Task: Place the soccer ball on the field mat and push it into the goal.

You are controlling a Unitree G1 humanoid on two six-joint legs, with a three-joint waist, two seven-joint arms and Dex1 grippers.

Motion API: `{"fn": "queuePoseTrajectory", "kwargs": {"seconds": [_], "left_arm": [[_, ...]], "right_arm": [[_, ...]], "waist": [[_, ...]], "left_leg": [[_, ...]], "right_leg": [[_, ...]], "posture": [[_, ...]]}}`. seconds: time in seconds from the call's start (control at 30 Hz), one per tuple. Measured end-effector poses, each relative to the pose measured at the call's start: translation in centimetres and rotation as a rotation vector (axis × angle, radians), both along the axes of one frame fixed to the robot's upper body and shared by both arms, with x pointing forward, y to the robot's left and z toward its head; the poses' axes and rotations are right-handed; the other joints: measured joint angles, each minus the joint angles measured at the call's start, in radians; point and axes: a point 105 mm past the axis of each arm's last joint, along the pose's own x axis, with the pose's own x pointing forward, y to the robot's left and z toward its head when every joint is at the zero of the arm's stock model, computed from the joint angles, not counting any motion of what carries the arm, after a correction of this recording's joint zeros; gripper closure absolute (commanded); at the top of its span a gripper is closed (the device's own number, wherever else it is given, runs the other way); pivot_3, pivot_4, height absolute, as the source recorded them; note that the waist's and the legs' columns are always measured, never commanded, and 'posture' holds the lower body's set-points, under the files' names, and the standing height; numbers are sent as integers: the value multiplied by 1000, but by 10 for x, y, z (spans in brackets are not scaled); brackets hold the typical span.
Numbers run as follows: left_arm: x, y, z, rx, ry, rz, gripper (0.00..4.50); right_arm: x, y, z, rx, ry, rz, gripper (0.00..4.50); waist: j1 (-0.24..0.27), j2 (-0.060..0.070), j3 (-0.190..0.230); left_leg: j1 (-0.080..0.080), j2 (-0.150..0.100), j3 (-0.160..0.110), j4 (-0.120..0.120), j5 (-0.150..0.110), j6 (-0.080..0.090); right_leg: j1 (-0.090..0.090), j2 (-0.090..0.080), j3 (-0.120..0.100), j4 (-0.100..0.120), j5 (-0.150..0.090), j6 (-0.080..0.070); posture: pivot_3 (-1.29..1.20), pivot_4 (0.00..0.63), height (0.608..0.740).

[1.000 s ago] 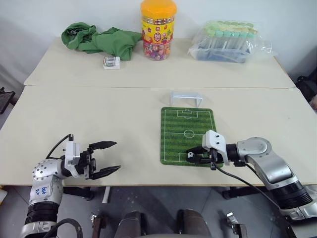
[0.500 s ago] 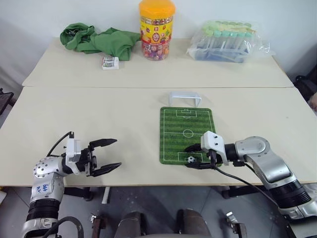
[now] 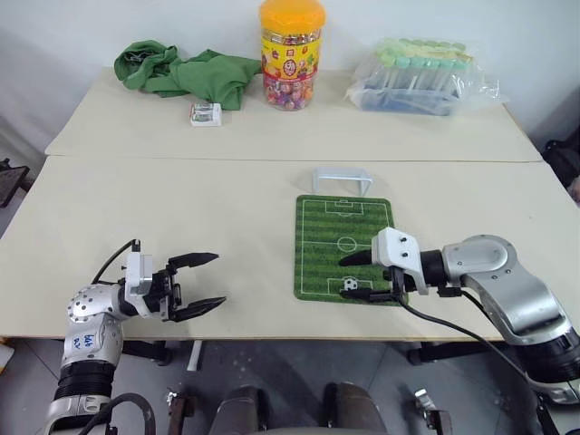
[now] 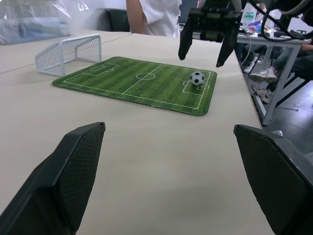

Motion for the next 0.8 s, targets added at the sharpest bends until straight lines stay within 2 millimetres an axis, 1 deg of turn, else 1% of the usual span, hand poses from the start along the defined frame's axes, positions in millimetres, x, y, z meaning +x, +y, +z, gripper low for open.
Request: {"fn": "queuePoseTrajectory", "kwargs": {"seconds": [0.03, 0.13, 0.2, 0.27, 0.47, 0.57, 0.63, 0.7, 0.77, 0.8], "left_arm": [[0, 0, 0, 1, 1, -6, 0], [-2, -1, -1, 2, 6, -21, 0], [-3, -1, -1, -1, 12, -34, 0], [-3, 0, 0, -2, 15, -43, 0], [-3, 6, 6, -8, 9, -28, 0], [-3, 6, 6, -5, 8, -27, 0], [-4, 7, 5, -4, 10, -26, 0], [-4, 7, 5, -3, 11, -26, 0], [-3, 6, 6, -2, 6, -26, 0], [-2, 6, 7, -1, 0, -27, 0]], "right_arm": [[-6, 0, -2, 2, 14, 7, 2127], [-20, 1, -9, 8, 51, 28, 3135], [-23, 0, -16, 13, 71, 20, 3893], [-22, 0, -20, 19, 83, 13, 4478], [-11, -1, -27, 43, 93, 0, 4478], [5, -6, -31, 34, 81, -24, 4478], [19, -8, -31, 26, 57, -43, 4478], [39, -9, -28, 35, 22, -77, 4478], [64, -14, -14, 40, -45, -135, 4478], [75, -18, -5, 45, -87, -167, 4478]], "waist": [[1, 0, 0], [0, 0, 0], [-1, -1, 0], [-2, -1, 0], [-5, -1, 0], [-6, -1, 0], [-6, -1, 1], [-7, -1, 1], [-8, -1, 1], [-8, -1, 1]], "left_leg": [[0, 0, 0, 0, 0, 0], [0, 0, 0, 0, 0, 0], [0, 0, 1, 0, 0, 0], [0, 0, 1, 0, 0, 0], [0, 0, 1, 0, 0, 0], [0, 0, 1, 0, 0, 0], [0, 0, 1, 0, 0, 0], [0, 0, 2, 0, 0, 0], [0, 0, 2, 0, 0, 0], [0, 0, 2, 0, 0, 0]], "right_leg": [[0, 0, 0, 0, 0, 0], [0, 0, 0, 0, 0, 0], [0, 0, 0, 0, 0, 0], [0, 0, 1, 0, 0, 0], [0, 0, 0, 0, 0, 0], [0, 0, 1, 0, 0, 0], [0, 0, 0, 0, 0, 0], [0, 0, 1, 0, 0, 0], [-1, 0, 1, 1, 0, 0], [-1, 0, 1, 1, 0, 0]], "posture": [[0, 150, 740], [0, 150, 740], [0, 150, 740], [0, 150, 740], [0, 150, 740], [0, 150, 740], [0, 150, 740], [0, 150, 740], [0, 150, 740], [0, 150, 740]]}}
